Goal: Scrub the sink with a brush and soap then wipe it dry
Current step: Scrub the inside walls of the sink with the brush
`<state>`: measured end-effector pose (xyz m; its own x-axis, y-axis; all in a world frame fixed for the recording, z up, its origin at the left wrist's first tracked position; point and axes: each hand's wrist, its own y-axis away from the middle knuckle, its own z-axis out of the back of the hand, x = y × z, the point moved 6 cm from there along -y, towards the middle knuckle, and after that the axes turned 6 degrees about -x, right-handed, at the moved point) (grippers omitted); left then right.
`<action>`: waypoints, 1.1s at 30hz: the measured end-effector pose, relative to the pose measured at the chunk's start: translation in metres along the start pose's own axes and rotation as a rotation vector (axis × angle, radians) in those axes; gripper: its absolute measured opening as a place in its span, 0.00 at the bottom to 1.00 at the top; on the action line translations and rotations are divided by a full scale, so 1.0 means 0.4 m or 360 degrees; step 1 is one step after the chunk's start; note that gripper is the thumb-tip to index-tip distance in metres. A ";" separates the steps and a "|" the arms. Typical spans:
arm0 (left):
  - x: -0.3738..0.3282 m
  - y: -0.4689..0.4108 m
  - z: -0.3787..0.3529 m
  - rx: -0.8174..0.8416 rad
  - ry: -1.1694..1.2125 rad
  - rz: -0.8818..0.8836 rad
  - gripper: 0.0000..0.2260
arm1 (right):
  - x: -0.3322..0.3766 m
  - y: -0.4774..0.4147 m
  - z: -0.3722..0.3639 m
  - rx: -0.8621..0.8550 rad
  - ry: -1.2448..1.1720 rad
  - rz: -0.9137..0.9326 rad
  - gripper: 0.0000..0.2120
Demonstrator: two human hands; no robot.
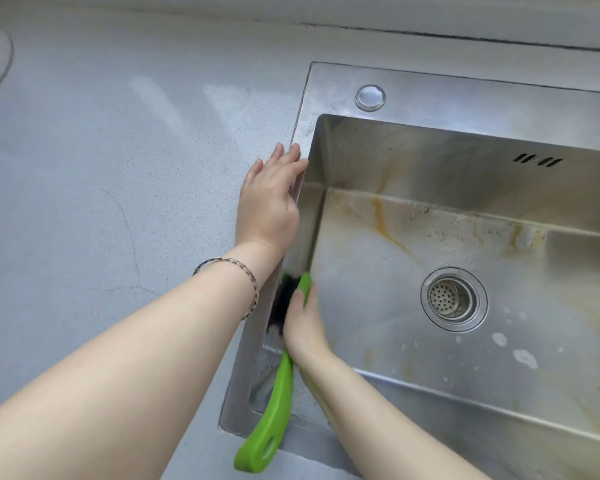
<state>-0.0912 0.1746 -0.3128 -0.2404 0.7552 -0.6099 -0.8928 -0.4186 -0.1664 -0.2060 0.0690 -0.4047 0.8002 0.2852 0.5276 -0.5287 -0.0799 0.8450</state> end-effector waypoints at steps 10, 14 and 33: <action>-0.007 0.010 0.002 0.0062 -0.0081 -0.0061 0.25 | -0.031 -0.038 -0.028 0.0032 0.0338 -0.0220 0.18; -0.005 0.009 -0.002 0.0049 -0.0093 -0.0074 0.23 | -0.016 -0.039 -0.012 0.0099 0.0320 -0.0101 0.19; -0.096 -0.141 -0.093 0.0012 -0.0488 -0.0136 0.23 | 0.387 -0.179 0.423 -0.0586 0.1395 0.1129 0.27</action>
<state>-0.0172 0.1503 -0.3088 -0.2668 0.9049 -0.3316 -0.9173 -0.3440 -0.2005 0.0037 -0.0427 -0.3686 -0.0959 0.8562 0.5076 -0.9403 -0.2452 0.2361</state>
